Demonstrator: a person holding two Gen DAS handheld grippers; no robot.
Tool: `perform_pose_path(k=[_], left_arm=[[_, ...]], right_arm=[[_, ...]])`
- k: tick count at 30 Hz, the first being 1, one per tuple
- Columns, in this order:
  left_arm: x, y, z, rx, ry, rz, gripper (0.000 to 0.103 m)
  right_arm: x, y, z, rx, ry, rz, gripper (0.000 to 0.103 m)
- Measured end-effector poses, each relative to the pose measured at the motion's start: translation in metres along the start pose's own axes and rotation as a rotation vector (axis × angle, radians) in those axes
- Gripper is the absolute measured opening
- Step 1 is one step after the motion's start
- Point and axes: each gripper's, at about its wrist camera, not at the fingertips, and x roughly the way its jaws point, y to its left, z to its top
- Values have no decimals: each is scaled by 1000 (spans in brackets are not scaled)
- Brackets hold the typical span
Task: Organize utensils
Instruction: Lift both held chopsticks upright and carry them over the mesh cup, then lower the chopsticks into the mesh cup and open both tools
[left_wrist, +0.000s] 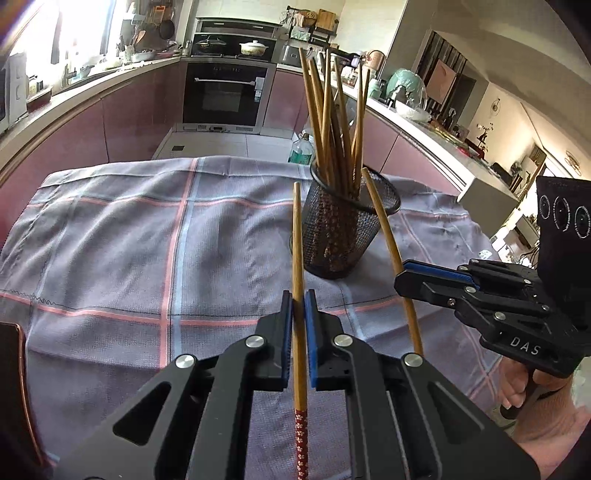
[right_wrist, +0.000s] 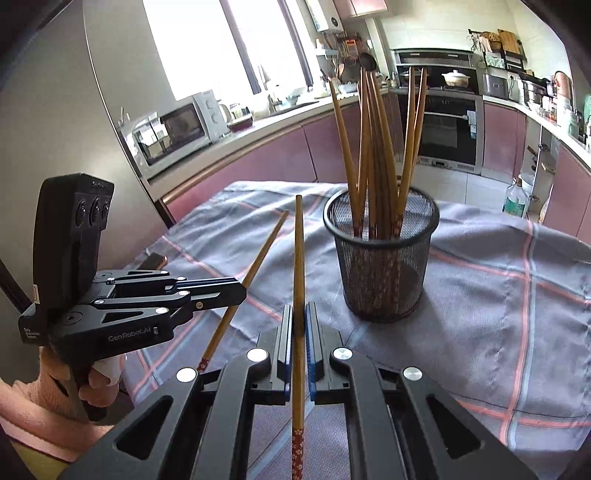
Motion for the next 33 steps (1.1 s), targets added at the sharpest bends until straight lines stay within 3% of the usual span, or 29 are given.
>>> perform_pose_path(k=[13, 33], left_arm=[[-75, -20, 48, 25, -192, -90, 7], [-140, -62, 113, 97, -361, -92, 7]], right_arm=[[-43, -2, 35, -11, -182, -24, 5], [-92, -11, 88, -48, -356, -103, 5]])
